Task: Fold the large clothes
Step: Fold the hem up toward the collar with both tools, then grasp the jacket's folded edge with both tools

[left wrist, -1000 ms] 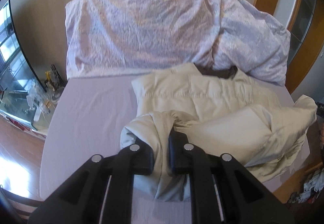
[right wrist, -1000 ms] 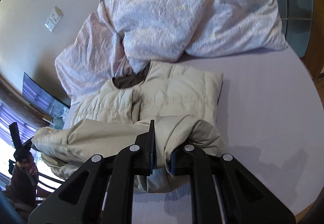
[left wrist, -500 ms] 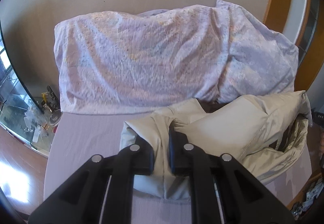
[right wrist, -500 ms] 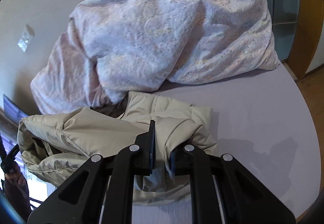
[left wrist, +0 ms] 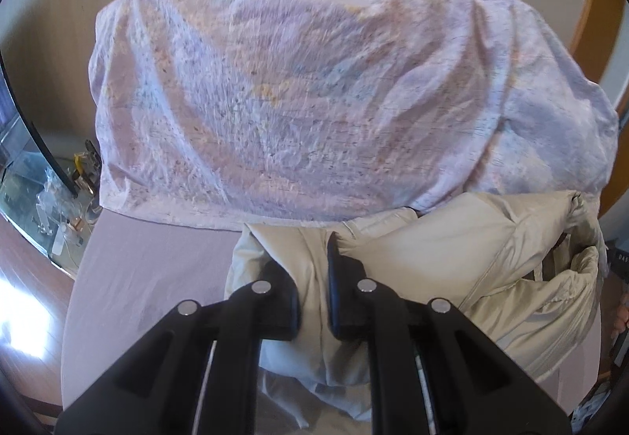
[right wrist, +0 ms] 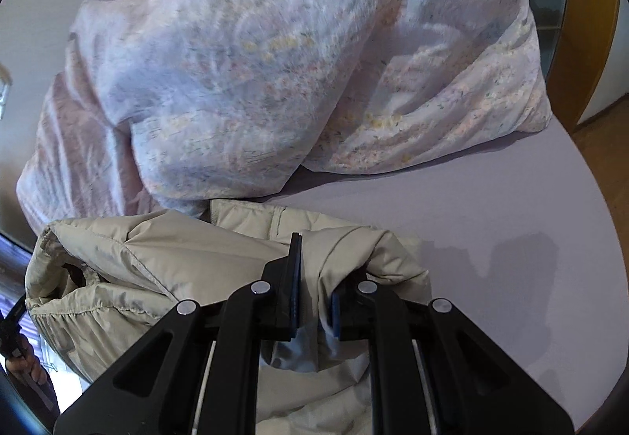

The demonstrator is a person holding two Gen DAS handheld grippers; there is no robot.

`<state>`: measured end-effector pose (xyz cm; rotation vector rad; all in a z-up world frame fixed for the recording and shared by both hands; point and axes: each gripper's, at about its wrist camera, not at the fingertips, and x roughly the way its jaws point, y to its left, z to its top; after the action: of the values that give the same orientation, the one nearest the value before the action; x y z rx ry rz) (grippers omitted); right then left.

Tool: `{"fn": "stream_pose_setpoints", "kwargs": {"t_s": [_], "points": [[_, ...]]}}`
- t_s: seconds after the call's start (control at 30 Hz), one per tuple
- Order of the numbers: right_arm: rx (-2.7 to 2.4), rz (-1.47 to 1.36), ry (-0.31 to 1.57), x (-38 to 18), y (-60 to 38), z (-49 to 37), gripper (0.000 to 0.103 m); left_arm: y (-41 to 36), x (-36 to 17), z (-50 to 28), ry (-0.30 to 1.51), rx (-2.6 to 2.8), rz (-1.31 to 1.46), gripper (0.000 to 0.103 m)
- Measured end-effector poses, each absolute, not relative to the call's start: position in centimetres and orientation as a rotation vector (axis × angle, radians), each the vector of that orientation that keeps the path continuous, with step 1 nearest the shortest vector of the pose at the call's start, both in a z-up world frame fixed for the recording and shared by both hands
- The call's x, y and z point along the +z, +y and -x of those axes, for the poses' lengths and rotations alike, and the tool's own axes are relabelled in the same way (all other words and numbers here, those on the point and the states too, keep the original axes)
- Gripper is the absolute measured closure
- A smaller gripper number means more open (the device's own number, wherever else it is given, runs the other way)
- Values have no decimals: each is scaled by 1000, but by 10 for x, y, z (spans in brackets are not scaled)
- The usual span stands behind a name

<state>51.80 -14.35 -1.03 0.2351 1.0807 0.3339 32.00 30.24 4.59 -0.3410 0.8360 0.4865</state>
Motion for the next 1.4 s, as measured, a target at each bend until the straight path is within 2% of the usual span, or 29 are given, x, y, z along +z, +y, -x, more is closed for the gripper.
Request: {"fn": "stream_pose_setpoints", "kwargs": {"t_s": [0.37,0.57,0.63,0.7,0.77,0.83,0.87,0.93,0.97,1.03,1.2,1.4], "points": [[253,-276,1202,-71,-122,-559,90,327,-14,-365,925,565,409,87],[268,-326,1281,-86,-120,-569,77,333,-27,-376,950,570,443,82],[287,-364,1296,-82,-126,-570,72,336,-26,-377,951,555,468,77],[308,-427,1293,-74,-137,-569,61,338,-23,-376,946,537,487,71],[323,-474,1285,-66,-147,-568,55,337,-17,-374,934,525,484,61],[334,-500,1263,-55,-154,-562,49,334,-9,-373,918,518,473,45],[337,-499,1249,-49,-156,-559,45,332,-5,-374,914,517,466,43],[332,-474,1203,-33,-157,-552,36,326,5,-372,891,526,441,30],[325,-460,1169,-25,-158,-549,32,323,10,-371,878,532,426,27],[342,-449,1113,-9,-160,-544,31,317,23,-368,846,528,398,21],[429,-383,1118,1,-134,-533,31,298,39,-363,829,482,382,21],[512,-299,1213,-24,-78,-510,35,264,30,-370,876,410,360,21]]}}
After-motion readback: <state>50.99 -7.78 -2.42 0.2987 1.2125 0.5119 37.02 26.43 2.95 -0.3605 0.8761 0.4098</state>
